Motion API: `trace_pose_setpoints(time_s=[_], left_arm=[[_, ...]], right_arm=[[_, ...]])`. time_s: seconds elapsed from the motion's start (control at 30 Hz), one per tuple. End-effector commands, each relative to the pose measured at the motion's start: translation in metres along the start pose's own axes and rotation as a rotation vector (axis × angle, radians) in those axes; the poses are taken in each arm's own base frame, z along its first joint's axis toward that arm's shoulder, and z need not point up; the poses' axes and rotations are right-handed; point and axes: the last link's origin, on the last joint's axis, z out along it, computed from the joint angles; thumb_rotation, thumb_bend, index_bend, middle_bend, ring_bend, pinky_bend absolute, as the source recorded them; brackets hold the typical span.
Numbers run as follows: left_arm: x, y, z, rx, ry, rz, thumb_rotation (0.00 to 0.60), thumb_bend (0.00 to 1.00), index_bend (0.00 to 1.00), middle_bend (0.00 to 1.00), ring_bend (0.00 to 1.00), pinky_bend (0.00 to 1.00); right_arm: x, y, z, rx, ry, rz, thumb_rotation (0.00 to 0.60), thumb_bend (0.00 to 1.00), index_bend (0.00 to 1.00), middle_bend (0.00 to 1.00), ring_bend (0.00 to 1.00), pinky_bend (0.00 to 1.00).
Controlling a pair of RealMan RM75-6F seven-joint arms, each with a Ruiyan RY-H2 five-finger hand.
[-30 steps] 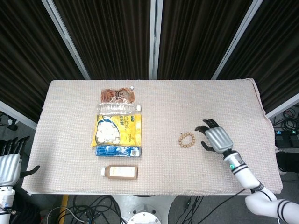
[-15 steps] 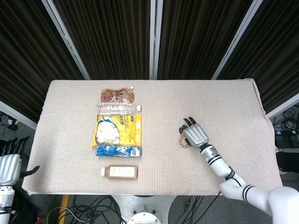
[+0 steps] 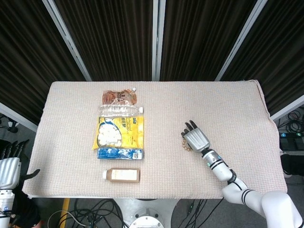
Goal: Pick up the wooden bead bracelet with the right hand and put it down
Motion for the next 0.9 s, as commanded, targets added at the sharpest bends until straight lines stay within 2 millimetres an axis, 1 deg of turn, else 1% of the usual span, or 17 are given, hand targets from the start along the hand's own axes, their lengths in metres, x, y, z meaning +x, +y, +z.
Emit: trace_pose_setpoints(time_s=[0.03,0.1,0.17,0.2,0.27,0.4,0.43,0.53,0.63,0.7,0.73,0.83,0.9], left_arm=[[-0.001,-0.002,-0.001,0.003,-0.004,-0.002,0.6,0.0,0.1,0.13,0.03,0.06],[-0.001,-0.002,0.0,0.002,-0.004,-0.004,0.6,0.0,0.1,0.13,0.03,0.06],[-0.001,-0.002,0.0,0.003,-0.003,-0.006,0.6,0.0,0.1,0.13,0.03,0.06],[-0.001,-0.002,0.0,0.002,-0.003,-0.006,0.6,0.0,0.1,0.13,0.03,0.06],[-0.001,-0.002,0.0,0.0,0.0,-0.007,0.6,0.0,0.1,0.13,0.03,0.06],[-0.001,0.0,0.002,-0.007,-0.002,-0.007,0.6,0.0,0.1,0.13,0.03,0.06],[-0.001,0.001,0.002,-0.011,-0.003,-0.005,0.6,0.0,0.1,0.13,0.03,0.06],[-0.001,0.003,0.004,-0.02,-0.004,-0.002,0.6,0.0,0.1,0.13,0.03,0.06],[-0.001,0.005,0.006,-0.03,-0.004,0.0,0.6,0.0,0.1,0.13,0.03,0.06],[-0.001,0.007,0.008,-0.037,-0.005,0.001,0.6,0.0,0.1,0.13,0.03,0.06],[0.0,0.008,0.008,-0.042,-0.005,0.002,0.6,0.0,0.1,0.13,0.03,0.06],[0.0,0.011,0.011,-0.053,-0.007,0.003,0.6,0.0,0.1,0.13,0.03,0.06],[0.0,0.013,0.011,-0.059,-0.009,0.003,0.6,0.0,0.1,0.13,0.03,0.06]], right_arm=[[-0.002,-0.004,0.0,0.003,0.023,-0.009,0.6,0.32,0.55,0.42,0.16,0.1],[-0.001,-0.003,0.0,-0.006,0.049,0.002,0.6,0.37,0.65,0.48,0.22,0.11],[0.002,0.001,-0.001,-0.027,0.078,0.05,0.6,0.41,0.72,0.54,0.27,0.14],[0.003,0.004,-0.002,-0.04,0.086,0.092,0.6,0.42,0.74,0.55,0.28,0.15],[0.008,0.012,-0.005,-0.089,0.1,0.256,0.6,0.43,0.76,0.56,0.29,0.15],[0.021,0.034,-0.014,-0.194,0.073,0.681,0.6,0.47,0.76,0.57,0.31,0.15],[0.027,0.042,-0.017,-0.222,0.05,0.811,0.6,0.49,0.76,0.57,0.31,0.15],[0.04,0.056,-0.029,-0.283,-0.039,1.135,0.6,0.53,0.77,0.57,0.31,0.15],[0.049,0.067,-0.042,-0.327,-0.139,1.355,0.6,0.57,0.76,0.57,0.31,0.14],[0.052,0.07,-0.048,-0.35,-0.185,1.453,0.6,0.58,0.76,0.57,0.31,0.11],[0.054,0.072,-0.051,-0.367,-0.21,1.533,0.6,0.59,0.75,0.57,0.31,0.1],[0.062,0.07,-0.058,-0.393,-0.251,1.755,0.6,0.62,0.74,0.56,0.3,0.04],[0.068,0.067,-0.06,-0.395,-0.268,1.868,0.6,0.63,0.72,0.56,0.29,0.01]])
